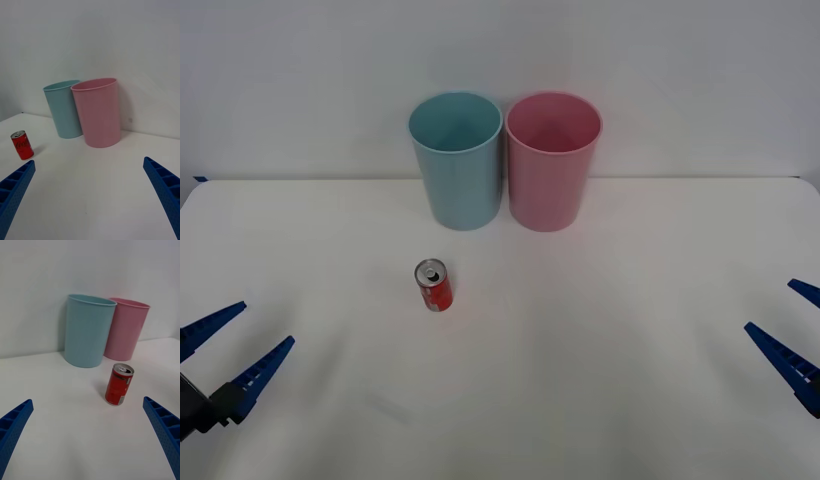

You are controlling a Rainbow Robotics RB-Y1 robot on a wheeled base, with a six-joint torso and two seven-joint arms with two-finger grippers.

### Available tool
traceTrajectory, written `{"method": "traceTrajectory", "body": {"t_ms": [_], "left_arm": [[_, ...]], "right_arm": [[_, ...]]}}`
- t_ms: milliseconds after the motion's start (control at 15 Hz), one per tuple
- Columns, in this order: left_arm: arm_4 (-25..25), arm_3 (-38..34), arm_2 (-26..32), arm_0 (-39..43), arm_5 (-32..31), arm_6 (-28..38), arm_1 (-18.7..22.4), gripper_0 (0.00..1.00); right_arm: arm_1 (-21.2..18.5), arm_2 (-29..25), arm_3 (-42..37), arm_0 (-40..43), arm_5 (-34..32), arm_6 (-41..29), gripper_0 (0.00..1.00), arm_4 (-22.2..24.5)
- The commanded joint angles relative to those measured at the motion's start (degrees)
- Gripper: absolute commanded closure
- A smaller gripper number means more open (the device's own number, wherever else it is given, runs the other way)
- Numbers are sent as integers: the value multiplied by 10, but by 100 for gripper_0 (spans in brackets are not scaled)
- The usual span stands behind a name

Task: Grasp the object on the table and drop it into the matching bin: aluminum can to the light blue bin, PET bottle to the pink bin.

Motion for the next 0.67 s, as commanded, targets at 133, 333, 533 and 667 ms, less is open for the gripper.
{"method": "traceTrajectory", "body": {"t_ms": [133,333,533,667], "left_arm": [[-1,30,-20,-6,3,-47,0,0],[-11,64,-53,-35,3,-70,0,0],[-25,95,-81,-72,4,-84,0,0],[-40,111,-87,-93,4,-89,-2,0]], "right_arm": [[0,0,0,0,0,0,0,0],[0,0,0,0,0,0,0,0],[0,0,0,0,0,0,0,0],[0,0,0,0,0,0,0,0]]}}
